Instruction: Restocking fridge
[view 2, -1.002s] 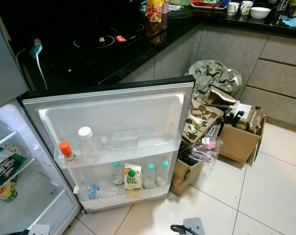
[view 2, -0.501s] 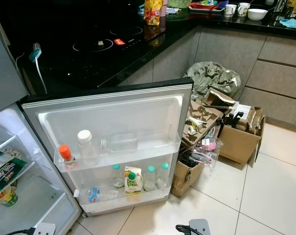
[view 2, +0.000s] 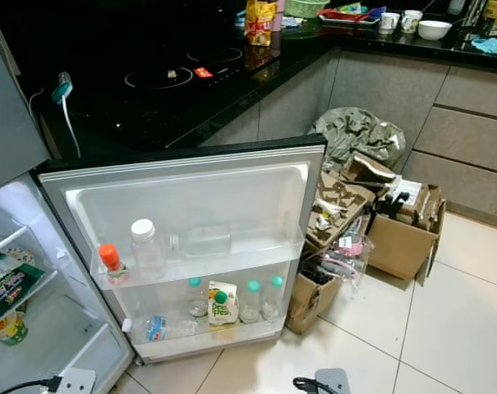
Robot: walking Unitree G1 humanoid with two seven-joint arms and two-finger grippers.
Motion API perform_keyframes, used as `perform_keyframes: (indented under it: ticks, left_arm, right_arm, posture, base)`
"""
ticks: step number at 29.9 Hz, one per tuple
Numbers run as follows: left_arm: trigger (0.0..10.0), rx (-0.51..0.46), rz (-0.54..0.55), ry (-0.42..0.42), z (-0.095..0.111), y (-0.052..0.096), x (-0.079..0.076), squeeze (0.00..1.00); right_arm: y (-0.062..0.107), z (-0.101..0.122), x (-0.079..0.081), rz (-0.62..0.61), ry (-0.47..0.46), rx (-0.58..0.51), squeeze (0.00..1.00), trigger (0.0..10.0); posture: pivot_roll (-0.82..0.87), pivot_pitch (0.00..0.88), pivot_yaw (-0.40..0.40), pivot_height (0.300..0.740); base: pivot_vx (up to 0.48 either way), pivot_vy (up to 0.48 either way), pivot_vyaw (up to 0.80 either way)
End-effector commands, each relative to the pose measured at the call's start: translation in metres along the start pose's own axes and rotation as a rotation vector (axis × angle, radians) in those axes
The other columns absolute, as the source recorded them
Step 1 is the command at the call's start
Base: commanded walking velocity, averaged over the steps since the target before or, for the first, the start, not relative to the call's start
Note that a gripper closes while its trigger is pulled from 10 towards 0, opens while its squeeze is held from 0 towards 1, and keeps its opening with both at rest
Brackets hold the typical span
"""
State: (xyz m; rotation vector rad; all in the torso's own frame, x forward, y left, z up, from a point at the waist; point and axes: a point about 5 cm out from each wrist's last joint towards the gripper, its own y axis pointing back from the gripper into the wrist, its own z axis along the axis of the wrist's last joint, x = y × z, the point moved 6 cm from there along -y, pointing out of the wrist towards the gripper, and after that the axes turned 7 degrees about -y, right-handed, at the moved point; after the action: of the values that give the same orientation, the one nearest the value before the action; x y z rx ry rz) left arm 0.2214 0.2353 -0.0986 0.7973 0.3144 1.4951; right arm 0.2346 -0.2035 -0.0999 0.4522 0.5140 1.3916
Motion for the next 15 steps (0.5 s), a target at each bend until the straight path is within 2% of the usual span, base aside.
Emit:
perform_keyframes:
  ticks: [1, 8, 15]
  left_arm:
    - [10.0, 0.032, -0.021, -0.011, -0.0109, 0.0026, -0.009, 0.0]
    - [10.0, 0.033, -0.018, -0.009, -0.0096, 0.0015, -0.0111, 0.0]
    - [10.0, 0.038, -0.009, -0.007, -0.0112, 0.0019, -0.0101, 0.0]
  right_arm:
    - [0.0033, -0.0082, -0.0082, -0.022, 0.003, 0.02, 0.0, 10.0]
    - [0.0033, -0.0087, -0.01, -0.019, 0.015, 0.022, 0.0, 10.0]
    - [0.0014, -0.0041, -0.0048, -0.001, 0.022, 0.01, 0.0, 10.0]
  posture:
    - [-0.11, 0.103, 0.028, 0.71]
    - [-0.11, 0.107, 0.018, 0.71]
    - [-0.1, 0.115, 0.016, 0.71]
  base:
    - [0.0, -0.48, 0.0]
    - [0.0, -0.48, 0.0]
    - [0.0, -0.354, 0.0]
